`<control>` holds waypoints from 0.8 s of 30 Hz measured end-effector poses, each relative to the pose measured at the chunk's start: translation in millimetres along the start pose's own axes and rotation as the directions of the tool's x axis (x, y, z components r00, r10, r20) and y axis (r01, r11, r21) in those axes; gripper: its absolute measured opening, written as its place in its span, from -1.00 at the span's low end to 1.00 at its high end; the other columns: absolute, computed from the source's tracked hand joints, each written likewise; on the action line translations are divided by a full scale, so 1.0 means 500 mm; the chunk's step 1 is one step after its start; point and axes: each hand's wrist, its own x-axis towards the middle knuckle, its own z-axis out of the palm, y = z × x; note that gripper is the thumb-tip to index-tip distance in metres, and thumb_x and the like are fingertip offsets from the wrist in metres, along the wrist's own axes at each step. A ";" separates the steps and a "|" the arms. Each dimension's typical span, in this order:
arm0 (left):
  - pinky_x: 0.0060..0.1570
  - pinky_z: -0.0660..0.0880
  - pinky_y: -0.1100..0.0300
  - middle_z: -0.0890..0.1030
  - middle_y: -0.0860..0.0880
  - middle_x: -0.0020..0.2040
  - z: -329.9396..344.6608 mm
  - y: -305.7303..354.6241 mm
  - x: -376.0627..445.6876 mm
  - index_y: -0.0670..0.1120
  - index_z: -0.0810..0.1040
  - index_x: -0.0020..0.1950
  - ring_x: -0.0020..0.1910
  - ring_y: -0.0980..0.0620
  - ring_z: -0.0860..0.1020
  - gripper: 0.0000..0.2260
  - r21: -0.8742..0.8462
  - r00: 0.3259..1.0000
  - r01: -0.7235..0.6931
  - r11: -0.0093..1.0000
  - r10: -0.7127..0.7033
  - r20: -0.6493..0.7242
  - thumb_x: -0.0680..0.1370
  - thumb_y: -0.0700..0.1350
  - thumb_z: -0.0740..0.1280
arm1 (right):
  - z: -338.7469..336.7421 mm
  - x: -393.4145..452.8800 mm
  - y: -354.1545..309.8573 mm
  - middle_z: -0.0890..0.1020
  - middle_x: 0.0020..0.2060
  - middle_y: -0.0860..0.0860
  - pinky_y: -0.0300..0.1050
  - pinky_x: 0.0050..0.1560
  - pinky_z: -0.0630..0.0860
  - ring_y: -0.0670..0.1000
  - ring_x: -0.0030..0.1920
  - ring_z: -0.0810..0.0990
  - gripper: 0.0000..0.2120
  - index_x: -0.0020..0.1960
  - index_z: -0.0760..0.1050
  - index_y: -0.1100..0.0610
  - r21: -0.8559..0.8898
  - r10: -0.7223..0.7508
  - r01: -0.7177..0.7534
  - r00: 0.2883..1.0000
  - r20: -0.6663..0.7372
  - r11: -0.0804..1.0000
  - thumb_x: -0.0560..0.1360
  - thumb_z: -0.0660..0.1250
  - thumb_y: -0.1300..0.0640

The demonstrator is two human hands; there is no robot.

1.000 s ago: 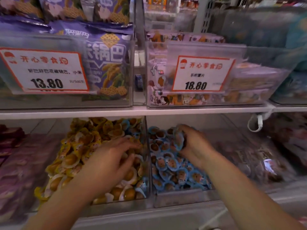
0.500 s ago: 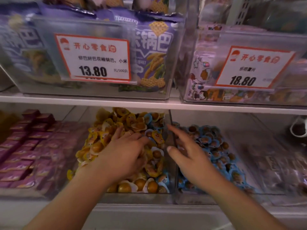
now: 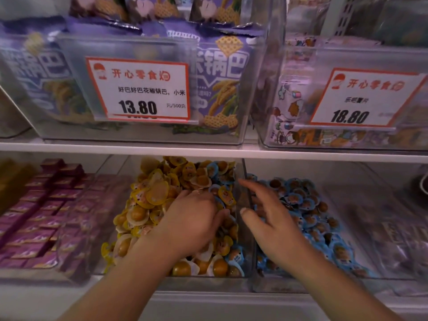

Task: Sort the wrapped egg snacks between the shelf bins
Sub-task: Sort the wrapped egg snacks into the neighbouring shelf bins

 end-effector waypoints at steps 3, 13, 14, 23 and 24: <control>-0.03 0.38 0.07 0.52 0.05 -0.06 -0.006 -0.009 0.009 0.01 0.56 -0.07 -0.02 -0.01 0.55 -0.70 0.032 0.997 0.069 0.997 -0.068 -0.026 0.60 0.19 0.18 | -0.001 -0.002 -0.001 0.35 0.33 -0.34 -0.07 0.36 0.43 -0.32 0.33 0.36 -0.43 0.44 0.22 -0.36 -0.007 -0.002 0.002 1.000 0.007 1.000 0.43 0.13 -0.25; 0.21 0.39 0.02 0.55 -0.02 0.30 0.006 -0.027 0.039 0.12 0.31 0.48 0.25 -0.07 0.53 -0.48 0.126 0.981 0.188 0.974 -0.193 0.028 0.54 0.14 0.33 | 0.000 -0.003 0.003 0.34 0.34 -0.33 -0.12 0.35 0.43 -0.35 0.32 0.34 -0.47 0.45 0.23 -0.33 -0.010 -0.014 0.014 1.000 0.007 1.000 0.49 0.16 -0.17; 0.28 0.35 -0.01 0.43 -0.05 0.41 0.013 -0.024 0.045 0.13 0.22 0.53 0.32 -0.10 0.47 -0.36 0.156 0.976 0.204 0.966 -0.213 0.045 0.51 0.21 0.35 | 0.000 -0.003 0.003 0.34 0.34 -0.33 -0.13 0.34 0.42 -0.36 0.32 0.33 -0.47 0.45 0.22 -0.34 -0.012 -0.016 0.016 1.000 0.008 1.000 0.48 0.15 -0.18; 0.33 0.28 -0.13 0.26 -0.04 0.49 0.042 -0.028 0.058 0.25 0.01 0.55 0.37 -0.16 0.41 -0.18 0.048 0.992 -0.007 0.999 0.001 0.129 0.40 0.37 0.33 | 0.003 -0.002 0.004 0.31 0.34 -0.38 -0.34 0.22 0.38 -0.42 0.30 0.30 -0.46 0.44 0.22 -0.37 -0.017 -0.024 0.024 1.000 -0.001 1.000 0.45 0.12 -0.25; 0.30 0.31 -0.10 0.31 -0.03 0.44 0.040 -0.028 0.058 0.27 0.03 0.53 0.33 -0.14 0.43 -0.18 0.021 0.990 -0.020 1.000 0.017 0.137 0.38 0.36 0.35 | 0.004 -0.001 0.004 0.31 0.34 -0.36 -0.34 0.21 0.39 -0.42 0.30 0.31 -0.46 0.44 0.22 -0.37 -0.018 -0.022 0.022 1.000 -0.002 1.000 0.45 0.13 -0.24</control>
